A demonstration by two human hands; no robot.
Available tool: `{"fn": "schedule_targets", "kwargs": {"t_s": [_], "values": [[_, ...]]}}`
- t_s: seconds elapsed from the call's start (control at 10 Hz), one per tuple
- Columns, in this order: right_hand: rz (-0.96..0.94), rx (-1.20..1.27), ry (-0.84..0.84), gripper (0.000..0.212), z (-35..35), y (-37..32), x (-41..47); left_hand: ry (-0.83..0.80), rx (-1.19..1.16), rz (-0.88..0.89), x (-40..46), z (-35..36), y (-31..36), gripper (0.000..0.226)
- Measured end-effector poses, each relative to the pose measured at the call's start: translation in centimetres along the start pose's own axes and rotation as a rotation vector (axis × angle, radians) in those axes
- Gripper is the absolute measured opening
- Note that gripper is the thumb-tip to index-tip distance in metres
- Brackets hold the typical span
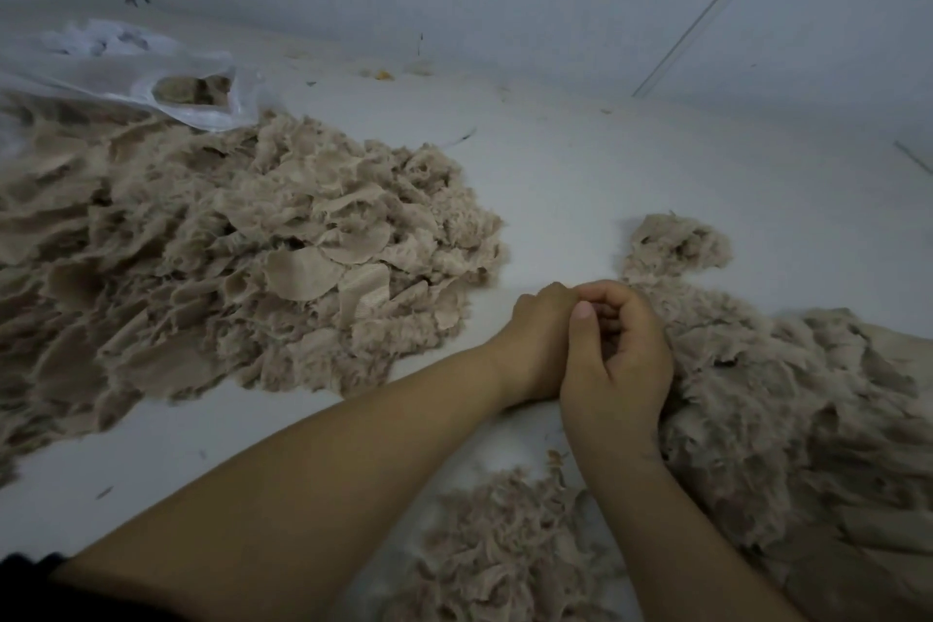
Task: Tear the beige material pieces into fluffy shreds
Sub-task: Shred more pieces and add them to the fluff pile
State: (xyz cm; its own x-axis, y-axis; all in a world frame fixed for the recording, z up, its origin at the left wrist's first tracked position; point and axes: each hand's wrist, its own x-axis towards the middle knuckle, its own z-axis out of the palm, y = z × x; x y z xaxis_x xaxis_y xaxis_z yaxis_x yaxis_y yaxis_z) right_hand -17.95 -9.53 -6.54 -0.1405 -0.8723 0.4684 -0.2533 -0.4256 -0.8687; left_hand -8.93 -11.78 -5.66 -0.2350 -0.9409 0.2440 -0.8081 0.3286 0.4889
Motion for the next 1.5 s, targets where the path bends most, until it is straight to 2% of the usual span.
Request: {"fn": "schedule_targets", "kwargs": {"t_s": [0.1,0.2,0.3,0.5,0.8,0.9,1.1,1.2,1.3,1.4,1.5], "values": [[0.083,-0.04,-0.055,0.015,0.1,0.4,0.2,0.151,-0.356,-0.028,0.1,0.5,-0.7,0.045],[0.151,-0.083,-0.098,0.03,-0.1,0.7,0.3,0.09,-0.209,0.013,-0.3,-0.5,-1.8,0.02],[0.218,-0.135,-0.113,0.039,-0.3,0.8,0.4,0.054,-0.196,0.016,-1.4,-1.1,-2.7,0.011],[0.295,-0.221,-0.141,0.044,-0.4,1.0,0.6,-0.027,-0.284,0.003,-4.3,-3.0,-4.5,0.025],[0.388,-0.297,-0.146,0.057,-0.5,1.3,0.8,0.055,-0.25,-0.03,-7.6,-4.5,-6.3,0.026],[0.405,-0.297,-0.145,0.06,-0.5,1.2,0.7,0.074,-0.214,-0.029,-8.7,-5.1,-7.2,0.019],[0.396,-0.344,-0.183,0.061,-0.7,1.0,0.8,0.088,-0.159,-0.036,-9.7,-5.6,-7.5,0.016],[0.305,-0.367,-0.236,0.059,-0.5,0.8,0.4,0.098,-0.116,-0.009,-9.4,-5.4,-7.1,0.012],[0.148,-0.334,-0.257,0.046,-0.4,0.7,-0.2,0.125,-0.128,0.012,-9.2,-5.5,-6.8,0.01],[0.121,-0.348,-0.32,0.029,-0.3,1.5,-0.1,0.145,-0.113,-0.016,-9.3,-6.2,-7.5,0.016],[0.132,-0.409,-0.359,0.027,-0.3,2.0,0.0,0.106,-0.032,0.002,-9.8,-6.6,-8.4,0.02]]}}
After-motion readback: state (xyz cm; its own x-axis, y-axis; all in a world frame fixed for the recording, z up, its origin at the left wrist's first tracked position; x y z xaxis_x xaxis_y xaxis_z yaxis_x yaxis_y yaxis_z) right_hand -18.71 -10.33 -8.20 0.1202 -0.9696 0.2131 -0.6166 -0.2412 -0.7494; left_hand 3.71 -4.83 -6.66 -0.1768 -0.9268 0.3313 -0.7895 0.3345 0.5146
